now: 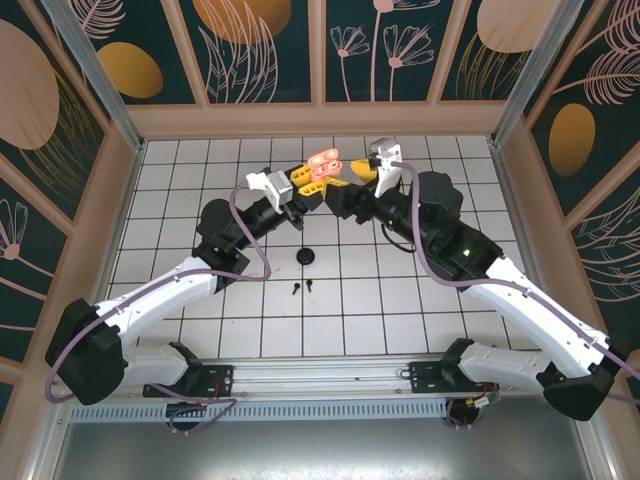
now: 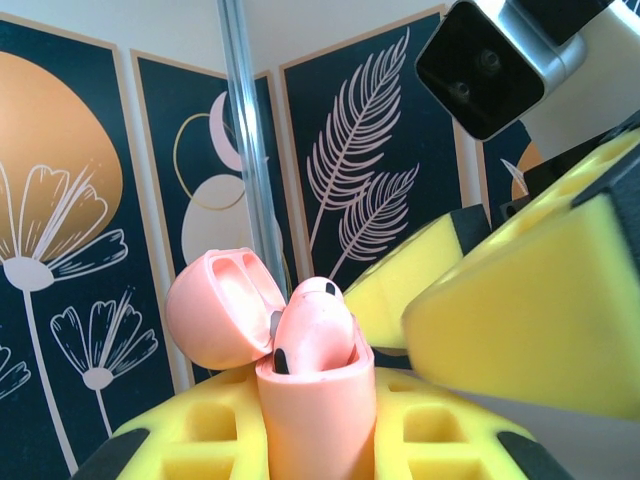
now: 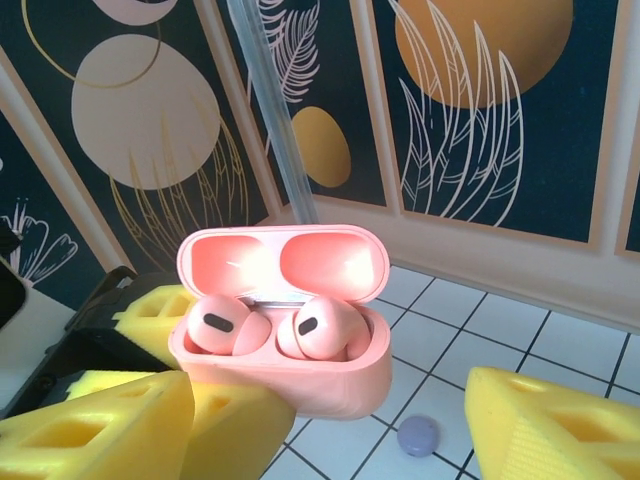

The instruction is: Insert the wireless bluetooth earbuds into the charging case

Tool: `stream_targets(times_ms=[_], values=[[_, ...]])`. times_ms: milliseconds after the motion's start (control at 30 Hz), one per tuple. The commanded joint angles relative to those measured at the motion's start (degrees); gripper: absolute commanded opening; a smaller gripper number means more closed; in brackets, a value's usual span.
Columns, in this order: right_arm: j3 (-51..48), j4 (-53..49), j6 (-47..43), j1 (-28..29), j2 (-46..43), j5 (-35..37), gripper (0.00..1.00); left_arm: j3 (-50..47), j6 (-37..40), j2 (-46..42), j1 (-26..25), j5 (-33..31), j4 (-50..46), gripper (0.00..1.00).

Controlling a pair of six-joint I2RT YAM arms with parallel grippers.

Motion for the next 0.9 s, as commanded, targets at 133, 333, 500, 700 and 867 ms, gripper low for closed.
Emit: stream_targets(times_ms=[133, 333, 500, 700, 867], values=[[-1.4, 1.9, 3.4, -0.4, -6.5, 1.8, 0.75, 0.5, -1.1, 0.4, -0.2, 0.1, 3.3, 0.00], [-2.0, 1.1, 6.9, -2.6, -9.7, 4.0, 0.75, -0.3, -1.2, 0.6, -0.2, 0.3, 3.4, 0.00], [-0.8, -2.5, 8.9, -4.8, -8.4, 5.1, 0.66, -0.7, -0.8, 0.4, -0.2, 1.0, 2.3, 0.00], [5.8, -9.7, 10.8, -8.7, -1.5, 2.6, 0.23, -1.4, 0.8, 0.6, -0.2, 2.3, -2.1, 0.00], [12.7, -15.1, 11.4, -10.3, 6.1, -0.1, 0.00, -3.2, 1.6, 1.1, -0.3, 2.8, -4.6, 0.00]])
